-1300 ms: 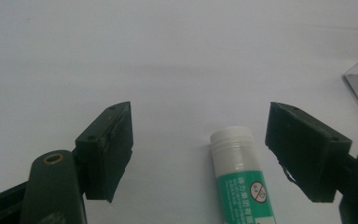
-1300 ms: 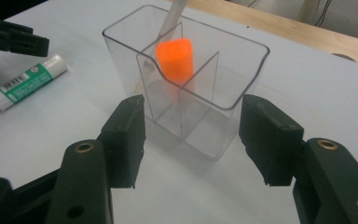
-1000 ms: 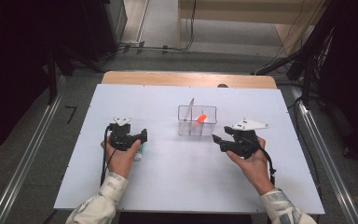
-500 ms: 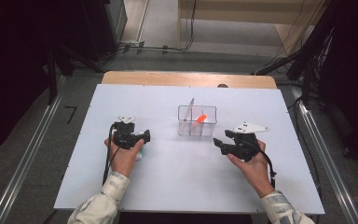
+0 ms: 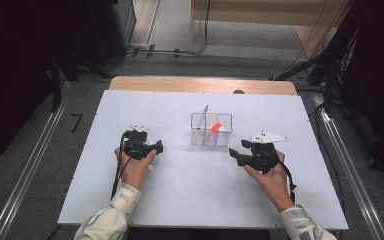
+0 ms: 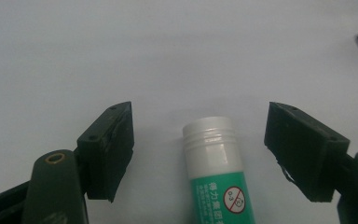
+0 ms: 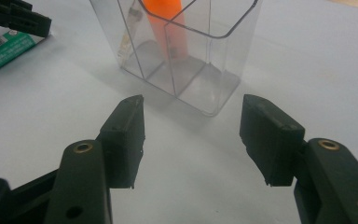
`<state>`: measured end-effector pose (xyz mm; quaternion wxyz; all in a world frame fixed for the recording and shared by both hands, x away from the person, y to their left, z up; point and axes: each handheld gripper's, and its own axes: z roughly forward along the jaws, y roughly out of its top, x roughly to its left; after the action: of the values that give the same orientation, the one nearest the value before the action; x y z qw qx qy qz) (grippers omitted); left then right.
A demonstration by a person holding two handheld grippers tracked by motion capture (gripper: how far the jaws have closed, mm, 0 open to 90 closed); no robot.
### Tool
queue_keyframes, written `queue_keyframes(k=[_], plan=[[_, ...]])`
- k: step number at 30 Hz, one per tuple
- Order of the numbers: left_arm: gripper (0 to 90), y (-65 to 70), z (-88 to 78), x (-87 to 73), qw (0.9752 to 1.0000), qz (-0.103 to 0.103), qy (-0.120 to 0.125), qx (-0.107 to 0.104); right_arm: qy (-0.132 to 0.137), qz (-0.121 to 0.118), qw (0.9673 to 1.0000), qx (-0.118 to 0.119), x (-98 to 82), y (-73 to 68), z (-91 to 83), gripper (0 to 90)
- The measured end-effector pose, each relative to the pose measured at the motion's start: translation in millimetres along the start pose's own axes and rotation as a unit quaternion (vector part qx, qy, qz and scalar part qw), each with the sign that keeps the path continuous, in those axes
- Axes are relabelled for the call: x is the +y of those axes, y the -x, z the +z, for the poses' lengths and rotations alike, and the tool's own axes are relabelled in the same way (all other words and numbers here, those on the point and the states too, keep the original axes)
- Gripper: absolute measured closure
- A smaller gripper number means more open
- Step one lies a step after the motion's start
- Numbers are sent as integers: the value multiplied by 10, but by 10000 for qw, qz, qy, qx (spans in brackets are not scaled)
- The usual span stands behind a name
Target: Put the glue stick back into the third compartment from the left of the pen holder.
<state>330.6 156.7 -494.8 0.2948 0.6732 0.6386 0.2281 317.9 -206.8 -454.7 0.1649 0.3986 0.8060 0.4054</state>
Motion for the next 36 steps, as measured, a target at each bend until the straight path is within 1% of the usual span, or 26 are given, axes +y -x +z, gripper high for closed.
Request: queue_keyframes(k=[7, 9, 10, 11, 13, 15, 18, 21, 22, 27, 36], plan=[[284, 8, 23, 0, 9999, 27, -95, 22, -32, 6, 10000, 20, -8, -2, 13, 388], [309, 8, 27, 4, 9999, -17, -99, -25, -39, 8, 10000, 25, -11, -2, 20, 387], [322, 9, 30, 7, 9999, -3, -108, -35, -43, 9, 10000, 32, -12, -2, 24, 387], [328, 12, 33, 13, 9999, 20, -142, -23, -56, 5, 10000, 24, -13, -3, 26, 387], [336, 22, 51, 20, 9999, 21, -132, 8, -57, 16, 10000, 27, -13, -5, 30, 387], [365, 28, 60, 24, 9999, 37, -155, 50, -57, 19, 10000, 30, -14, -4, 29, 387], [456, 26, 61, 30, 9998, 65, -134, 105, -57, 17, 10000, 31, -16, -4, 28, 387], [522, 41, 66, 31, 9998, 88, -135, 92, -69, 12, 10000, 40, -20, -6, 33, 387], [536, 44, 61, 29, 9997, 154, -152, 118, -72, 9, 10000, 36, -20, -7, 33, 387], [624, 66, 62, 29, 9997, 200, -146, 82, -67, 18, 10000, 43, -22, -3, 34, 387], [640, 66, 65, 36, 9996, 203, -171, 52, -72, 32, 10000, 39, -27, -1, 34, 388]])
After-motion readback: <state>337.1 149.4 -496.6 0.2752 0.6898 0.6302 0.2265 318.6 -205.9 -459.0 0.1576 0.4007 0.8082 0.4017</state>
